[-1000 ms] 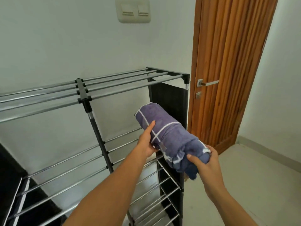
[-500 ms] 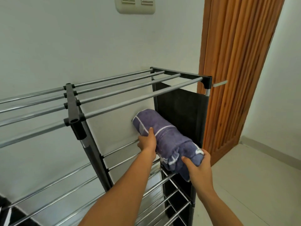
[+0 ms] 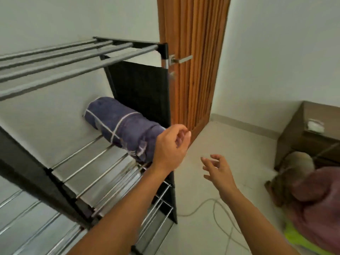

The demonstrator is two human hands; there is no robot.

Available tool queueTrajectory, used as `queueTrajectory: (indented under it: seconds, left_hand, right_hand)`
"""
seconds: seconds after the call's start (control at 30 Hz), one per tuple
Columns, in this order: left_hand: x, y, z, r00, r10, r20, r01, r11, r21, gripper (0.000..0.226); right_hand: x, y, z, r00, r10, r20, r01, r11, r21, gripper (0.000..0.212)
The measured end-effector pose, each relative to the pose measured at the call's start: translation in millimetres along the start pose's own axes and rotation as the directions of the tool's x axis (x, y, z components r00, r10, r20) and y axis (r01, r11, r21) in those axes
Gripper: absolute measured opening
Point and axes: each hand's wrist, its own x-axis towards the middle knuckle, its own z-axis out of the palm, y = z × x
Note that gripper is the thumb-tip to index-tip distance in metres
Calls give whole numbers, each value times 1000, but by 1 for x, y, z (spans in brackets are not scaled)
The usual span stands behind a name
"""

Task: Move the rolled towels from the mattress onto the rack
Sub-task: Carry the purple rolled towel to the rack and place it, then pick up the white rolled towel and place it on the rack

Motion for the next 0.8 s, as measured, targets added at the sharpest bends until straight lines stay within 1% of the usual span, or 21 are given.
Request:
queueTrajectory:
  seconds: [0.03, 0.07, 0.1, 0.13, 0.17, 0.23, 0.3, 0.43, 0.5, 0.57, 0.63, 0.73, 0.8]
  left_hand:
    - [-6, 6, 22, 992, -42, 122, 45, 999, -22, 13]
    - [-14, 13, 47, 960, -95, 263, 104, 994, -23, 14]
    - [-23, 23, 74, 902, -142, 408, 155, 988, 1, 16]
    - [-34, 34, 101, 830, -165, 533, 174, 984, 35, 20]
    - [-49, 47, 130, 763, -163, 625, 167, 985, 53, 21]
    - [-83, 82, 180, 664, -115, 738, 144, 989, 25, 19]
    - [-119, 127, 224, 568, -42, 822, 119, 992, -31, 17]
    - [-195, 237, 295, 360, 138, 923, 1, 989, -149, 17]
    - [-240, 295, 326, 285, 217, 934, -43, 976, -213, 18]
    - [-291, 355, 352, 176, 279, 944, -71, 960, -271, 19]
    - [-346, 412, 372, 59, 321, 945, -81, 945, -316, 16]
    - [-421, 485, 386, -95, 359, 928, -48, 930, -365, 14]
    - [-462, 525, 389, -188, 375, 908, -33, 921, -387, 14]
  right_hand:
    - [-5, 13, -25, 998, 50, -47, -51, 999, -6, 43]
    - [-12, 26, -52, 990, 100, -98, -101, 995, -4, 42]
    - [-22, 40, -81, 977, 151, -151, -152, 988, 4, 42]
    - [-35, 54, -110, 957, 201, -207, -201, 979, 22, 40]
    - [-52, 67, -142, 932, 249, -264, -244, 968, 51, 37]
    - [-94, 91, -206, 866, 334, -371, -301, 942, 146, 30]
    - [-143, 111, -265, 787, 391, -477, -296, 918, 265, 29]
    - [-259, 150, -361, 604, 458, -652, -188, 877, 442, 25]
    - [-321, 170, -402, 525, 487, -698, -149, 860, 488, 24]
    - [-383, 188, -441, 452, 511, -731, -94, 842, 531, 25]
    - [-443, 204, -479, 358, 534, -766, -27, 826, 563, 23]
    - [-524, 221, -525, 193, 579, -792, 50, 800, 597, 25]
    - [-567, 229, -546, 118, 595, -795, 139, 782, 607, 24]
